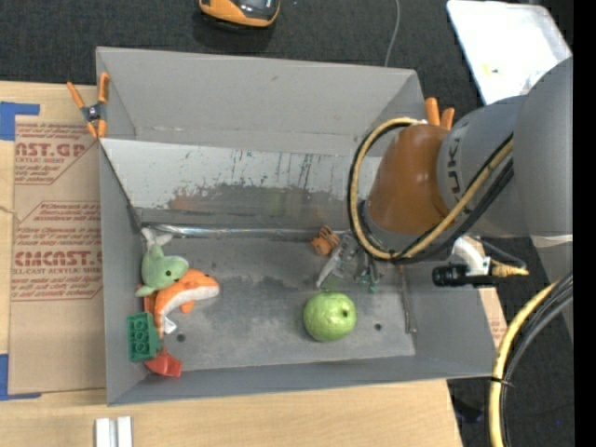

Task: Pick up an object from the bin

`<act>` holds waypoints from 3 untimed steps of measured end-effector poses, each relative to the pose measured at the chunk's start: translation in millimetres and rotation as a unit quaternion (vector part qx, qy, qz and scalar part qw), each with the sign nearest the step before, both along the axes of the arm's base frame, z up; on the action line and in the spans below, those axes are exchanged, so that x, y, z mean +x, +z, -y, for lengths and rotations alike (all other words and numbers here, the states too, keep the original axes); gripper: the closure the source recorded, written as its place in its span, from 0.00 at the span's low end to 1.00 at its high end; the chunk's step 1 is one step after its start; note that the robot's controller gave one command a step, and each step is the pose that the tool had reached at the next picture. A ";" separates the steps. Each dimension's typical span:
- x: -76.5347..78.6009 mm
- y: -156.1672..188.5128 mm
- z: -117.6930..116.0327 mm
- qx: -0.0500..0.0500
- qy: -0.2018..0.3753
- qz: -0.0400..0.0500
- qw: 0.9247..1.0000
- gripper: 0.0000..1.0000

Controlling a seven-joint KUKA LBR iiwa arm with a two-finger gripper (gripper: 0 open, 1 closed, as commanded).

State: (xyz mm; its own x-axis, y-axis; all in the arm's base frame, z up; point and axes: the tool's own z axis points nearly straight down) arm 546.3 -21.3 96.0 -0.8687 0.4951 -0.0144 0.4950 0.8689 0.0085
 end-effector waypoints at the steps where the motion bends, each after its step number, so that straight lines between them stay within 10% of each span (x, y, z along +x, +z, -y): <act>1: -4.8 -7.3 11.0 -0.001 0.058 0.002 0.998 1.00; 2: -1.6 -9.7 -13.4 0.002 -0.087 0.002 0.996 1.00; 3: 5.6 -15.7 -49.8 -0.001 -0.038 0.007 0.999 1.00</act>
Offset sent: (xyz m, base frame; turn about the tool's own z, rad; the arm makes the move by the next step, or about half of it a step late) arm 0.0020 0.0368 -0.0108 -0.0464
